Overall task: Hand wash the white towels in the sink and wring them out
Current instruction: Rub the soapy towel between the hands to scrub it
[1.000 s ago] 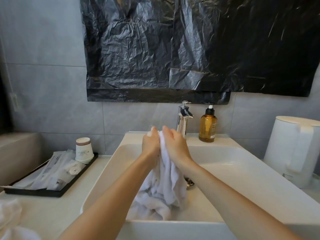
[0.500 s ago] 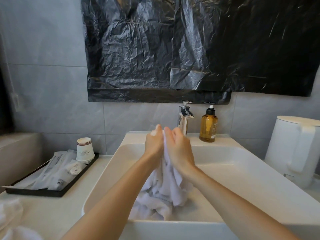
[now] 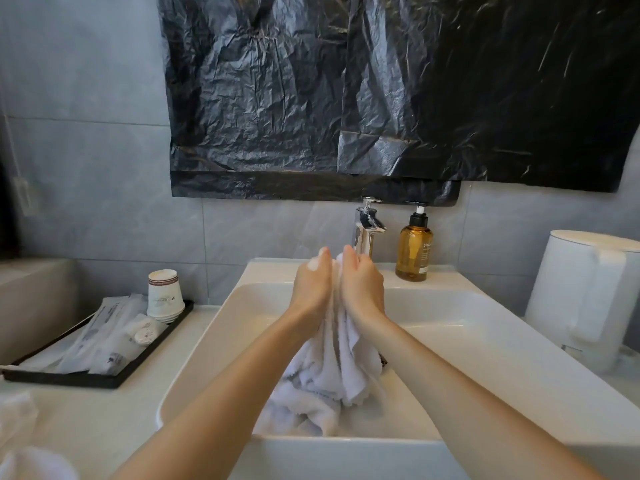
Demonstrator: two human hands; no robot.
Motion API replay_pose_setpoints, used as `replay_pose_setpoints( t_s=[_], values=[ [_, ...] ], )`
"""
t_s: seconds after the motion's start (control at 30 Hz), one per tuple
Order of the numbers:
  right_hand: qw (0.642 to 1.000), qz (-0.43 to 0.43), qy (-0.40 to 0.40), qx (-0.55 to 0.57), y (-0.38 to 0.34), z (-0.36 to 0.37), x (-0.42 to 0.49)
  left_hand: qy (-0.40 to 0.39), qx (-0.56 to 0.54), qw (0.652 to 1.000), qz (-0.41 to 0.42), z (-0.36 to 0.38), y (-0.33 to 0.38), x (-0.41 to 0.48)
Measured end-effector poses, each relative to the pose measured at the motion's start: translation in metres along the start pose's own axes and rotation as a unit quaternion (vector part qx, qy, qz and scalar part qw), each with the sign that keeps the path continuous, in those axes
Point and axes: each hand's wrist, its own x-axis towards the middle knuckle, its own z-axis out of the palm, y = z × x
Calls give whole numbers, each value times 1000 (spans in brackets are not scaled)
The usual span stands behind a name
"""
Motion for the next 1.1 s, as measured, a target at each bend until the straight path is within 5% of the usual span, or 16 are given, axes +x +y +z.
replay_pose_setpoints(
  t_s=[0.13,0.27,0.43,0.6,0.73,0.87,1.0,1.1],
  values=[
    [992,-115,-28,38,1,-3,-22,38,-14,999,20,-5,4,6],
    [998,-1,-4,61,-2,0,6,12,-3,999,44,1,0,3],
    [991,-124,-33,48,6,4,-25,31,-17,999,19,-9,3,11],
    [998,-8,31,60,-4,1,0,-5,-35,999,-7,-1,4,2],
    [990,-137,-16,32,1,1,-26,32,-44,998,-9,-7,5,9],
    [998,-38,22,34,-4,3,0,8,-49,998,-25,-3,3,4],
    [989,-148,-18,16,6,6,-22,29,-62,997,-24,-6,2,6],
    [995,-92,-17,26,2,2,-7,21,-59,997,-35,-6,3,4]
  ],
)
